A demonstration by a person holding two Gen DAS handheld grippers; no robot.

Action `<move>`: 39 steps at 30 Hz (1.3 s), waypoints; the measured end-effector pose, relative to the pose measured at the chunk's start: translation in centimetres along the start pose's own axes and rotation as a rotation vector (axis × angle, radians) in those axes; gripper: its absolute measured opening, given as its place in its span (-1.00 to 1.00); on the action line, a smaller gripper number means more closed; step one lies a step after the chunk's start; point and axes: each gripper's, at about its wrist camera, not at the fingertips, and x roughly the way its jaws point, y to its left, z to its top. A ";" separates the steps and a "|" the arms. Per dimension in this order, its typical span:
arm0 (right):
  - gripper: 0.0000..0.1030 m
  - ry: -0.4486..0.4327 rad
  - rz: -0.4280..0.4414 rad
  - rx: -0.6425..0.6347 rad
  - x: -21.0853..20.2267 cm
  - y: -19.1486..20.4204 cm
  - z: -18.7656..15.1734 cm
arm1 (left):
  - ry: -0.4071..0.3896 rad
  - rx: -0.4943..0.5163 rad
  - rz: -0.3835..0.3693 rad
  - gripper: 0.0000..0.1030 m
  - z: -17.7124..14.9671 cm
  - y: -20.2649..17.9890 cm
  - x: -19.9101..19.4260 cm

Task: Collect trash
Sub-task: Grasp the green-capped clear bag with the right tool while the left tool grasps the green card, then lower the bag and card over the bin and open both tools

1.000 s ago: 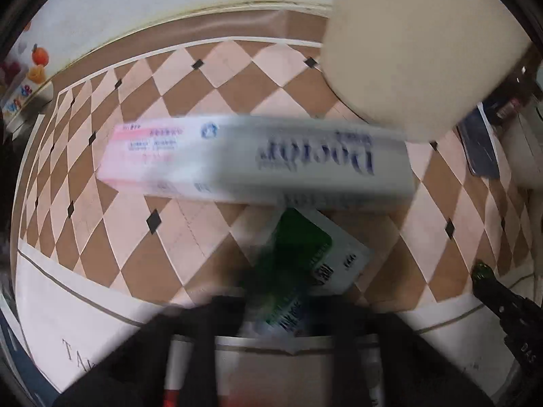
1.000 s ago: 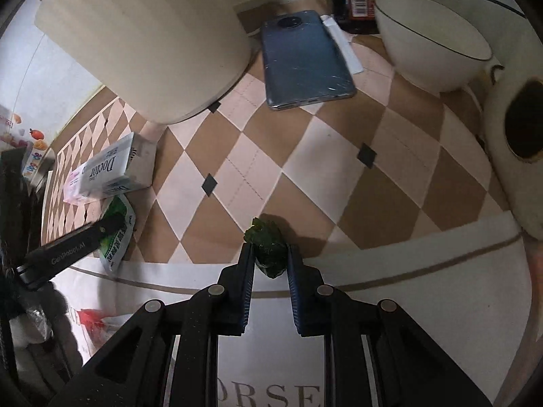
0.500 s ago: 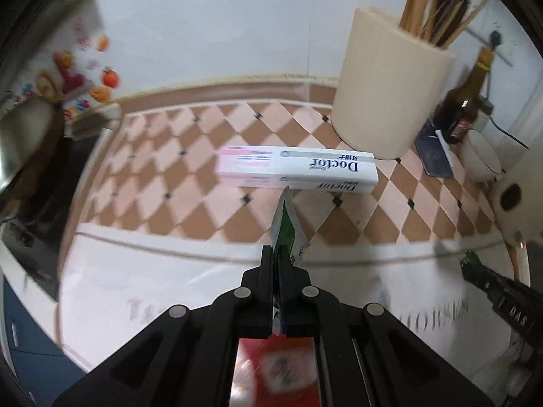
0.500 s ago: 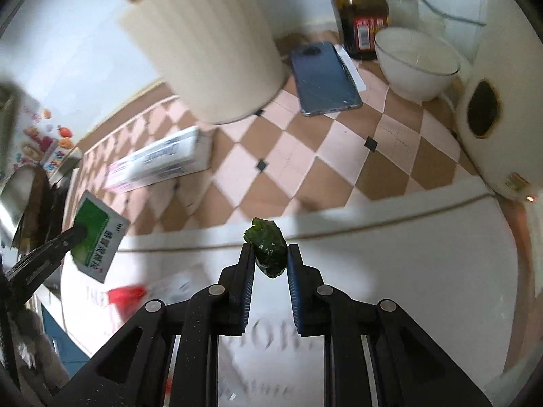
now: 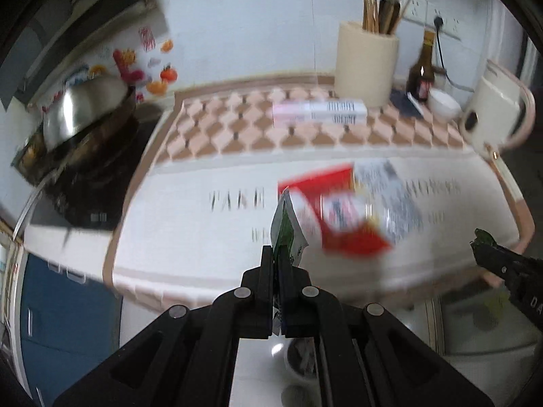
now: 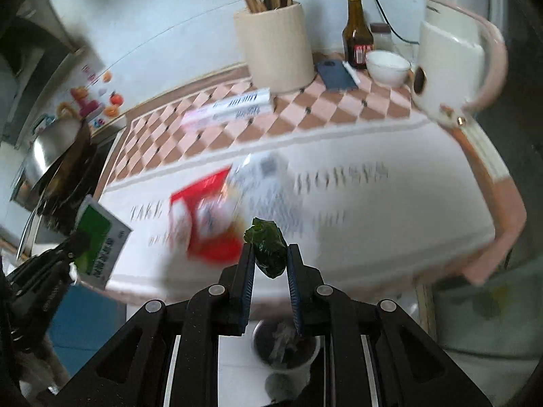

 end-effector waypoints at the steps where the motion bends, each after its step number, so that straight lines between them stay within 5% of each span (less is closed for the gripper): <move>1: -0.61 0.014 0.000 -0.009 -0.2 0.5 -1.6 | 0.025 -0.002 -0.008 -1.00 -1.2 0.1 0.1; 9: -0.61 0.208 0.003 -0.046 3.8 0.0 -12.3 | 0.320 -0.084 -0.087 -1.00 -11.9 0.4 7.7; 17: -0.61 0.419 0.046 0.004 19.3 -4.7 -24.1 | 0.710 -0.339 -0.296 -0.99 -24.9 -0.7 27.4; 23: -0.61 0.523 0.115 0.108 33.2 -9.3 -32.6 | 0.814 -0.359 -0.312 -0.89 -31.9 -3.7 39.3; 28: -0.61 0.612 0.159 0.128 42.3 -12.1 -37.6 | 0.837 -0.255 -0.265 -0.85 -34.7 -6.2 44.0; 30: -0.59 0.641 0.150 0.094 44.5 -12.4 -38.4 | 0.834 -0.249 -0.247 -0.64 -35.6 -6.5 44.9; 32: -0.46 0.677 0.133 0.055 46.4 -12.5 -39.5 | 0.831 -0.243 -0.227 0.28 -36.3 -6.1 45.4; 33: -0.35 0.687 0.115 0.042 46.9 -12.5 -39.7 | 0.817 -0.230 -0.205 0.55 -36.3 -6.1 45.3; 34: -0.04 0.692 0.102 0.034 47.3 -12.7 -40.0 | 0.802 -0.215 -0.176 0.75 -36.2 -5.8 45.1; 35: 0.27 0.691 0.095 0.036 47.4 -12.9 -40.2 | 0.789 -0.202 -0.141 0.75 -36.1 -5.5 45.0; 39: 0.82 0.670 0.053 0.013 46.4 -13.2 -40.2 | 0.731 -0.187 -0.077 0.77 -35.3 -4.3 43.8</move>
